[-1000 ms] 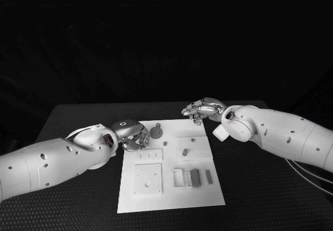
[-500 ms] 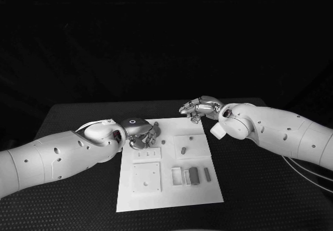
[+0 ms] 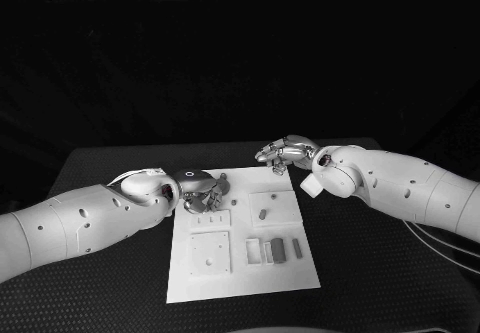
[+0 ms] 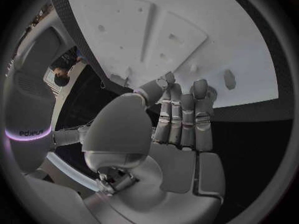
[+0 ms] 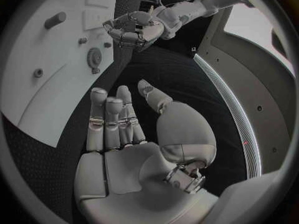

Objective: Assemble the parts on the task board

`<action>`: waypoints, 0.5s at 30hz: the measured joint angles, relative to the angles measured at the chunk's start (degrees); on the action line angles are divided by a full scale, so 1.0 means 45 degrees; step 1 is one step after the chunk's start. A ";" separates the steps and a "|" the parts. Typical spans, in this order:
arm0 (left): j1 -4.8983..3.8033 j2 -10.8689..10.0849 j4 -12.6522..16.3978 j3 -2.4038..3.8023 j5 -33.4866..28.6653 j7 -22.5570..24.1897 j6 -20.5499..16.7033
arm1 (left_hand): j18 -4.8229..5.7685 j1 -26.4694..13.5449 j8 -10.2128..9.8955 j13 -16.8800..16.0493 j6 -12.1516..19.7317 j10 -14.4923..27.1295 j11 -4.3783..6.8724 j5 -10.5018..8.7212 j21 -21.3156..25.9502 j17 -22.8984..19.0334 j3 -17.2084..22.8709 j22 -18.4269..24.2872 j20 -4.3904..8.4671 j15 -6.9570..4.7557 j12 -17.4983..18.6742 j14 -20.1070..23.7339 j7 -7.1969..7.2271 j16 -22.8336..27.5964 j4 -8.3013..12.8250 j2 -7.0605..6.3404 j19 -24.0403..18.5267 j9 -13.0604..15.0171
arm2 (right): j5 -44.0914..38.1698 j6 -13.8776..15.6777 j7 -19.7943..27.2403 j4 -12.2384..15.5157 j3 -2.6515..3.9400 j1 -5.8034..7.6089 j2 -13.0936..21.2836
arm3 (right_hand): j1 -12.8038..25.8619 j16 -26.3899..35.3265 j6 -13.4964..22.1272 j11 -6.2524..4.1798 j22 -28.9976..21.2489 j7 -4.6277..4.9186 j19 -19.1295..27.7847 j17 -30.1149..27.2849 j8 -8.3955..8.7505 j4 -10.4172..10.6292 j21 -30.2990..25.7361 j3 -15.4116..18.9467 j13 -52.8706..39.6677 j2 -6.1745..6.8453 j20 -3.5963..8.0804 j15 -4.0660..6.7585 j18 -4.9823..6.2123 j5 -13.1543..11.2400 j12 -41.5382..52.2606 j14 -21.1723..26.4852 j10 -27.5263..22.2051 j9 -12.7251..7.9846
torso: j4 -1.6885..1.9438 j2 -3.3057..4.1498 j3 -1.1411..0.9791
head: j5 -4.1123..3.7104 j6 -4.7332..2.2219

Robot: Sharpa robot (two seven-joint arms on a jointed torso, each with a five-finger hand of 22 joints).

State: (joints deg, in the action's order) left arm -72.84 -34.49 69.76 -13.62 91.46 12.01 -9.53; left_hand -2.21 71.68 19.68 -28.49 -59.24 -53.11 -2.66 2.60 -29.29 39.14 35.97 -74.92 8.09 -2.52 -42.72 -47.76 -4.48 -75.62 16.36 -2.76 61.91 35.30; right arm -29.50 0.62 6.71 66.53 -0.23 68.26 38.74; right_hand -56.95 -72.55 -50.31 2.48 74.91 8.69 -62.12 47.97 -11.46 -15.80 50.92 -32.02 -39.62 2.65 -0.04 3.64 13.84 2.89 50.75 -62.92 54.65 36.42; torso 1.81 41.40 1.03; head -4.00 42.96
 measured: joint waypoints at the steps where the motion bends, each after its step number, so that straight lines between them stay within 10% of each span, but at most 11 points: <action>1: 0.0000 0.0012 -0.0015 0.0000 -0.0011 0.0022 0.0049 | -0.0004 0.0007 -0.0001 0.0058 0.0026 -0.0009 -0.0010 0.0000 0.0000 0.0015 0.0015 0.0000 0.0000 0.0016 0.0121 0.0016 -0.0023 0.0000 0.0015 0.0032 0.0000 0.0007 | 0.0000 -0.0001 0.0000 0.0000 0.0000 0.0000 -0.0003 | 0.0000 0.0000 0.0000 0.0000 0.0000 -0.0001 0.0000 0.0000 0.0000 0.0000 0.0000 0.0000 0.0000 0.0000 0.0000 0.0000 0.0000 0.0000 0.0000 0.0000 0.0000 0.0000 | 0.0002 0.0000 0.0000 | -0.0004 0.0009; 15: 0.0000 -0.0120 -0.0021 0.0001 -0.0378 0.0185 0.0850 | -0.0092 0.0027 -0.0094 0.0481 0.0076 -0.0303 -0.0066 0.0000 -0.0111 0.0085 0.0055 0.0002 -0.0046 0.0062 0.0950 0.0058 -0.0014 0.0000 0.0057 0.0180 -0.0133 0.0015 | 0.0001 -0.0006 -0.0004 -0.0009 0.0000 0.0000 -0.0012 | 0.0000 0.0000 0.0027 0.0017 0.0000 0.0022 0.0001 0.0001 0.0000 0.0036 0.0000 0.0036 0.0011 0.0000 -0.0001 0.0000 0.0000 0.0000 0.0000 0.0000 -0.0018 0.0001 | 0.0020 -0.0009 0.0009 | -0.0035 0.0106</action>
State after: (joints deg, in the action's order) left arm -72.84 -35.03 69.66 -13.61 89.76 12.84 -5.71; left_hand -2.62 71.80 19.26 -26.33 -58.90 -54.48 -2.95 2.60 -29.79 39.52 36.21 -74.91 7.88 -2.24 -38.45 -47.50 -4.54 -75.62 16.61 -1.95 61.32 35.37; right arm -29.49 0.59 6.70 66.49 -0.23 68.26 38.69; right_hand -56.96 -72.55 -50.19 2.56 74.91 8.79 -62.11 47.97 -11.46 -15.64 50.92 -31.86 -39.57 2.65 -0.04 3.64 13.84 2.88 50.75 -62.92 54.57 36.42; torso 1.90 41.36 1.07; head -4.16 43.43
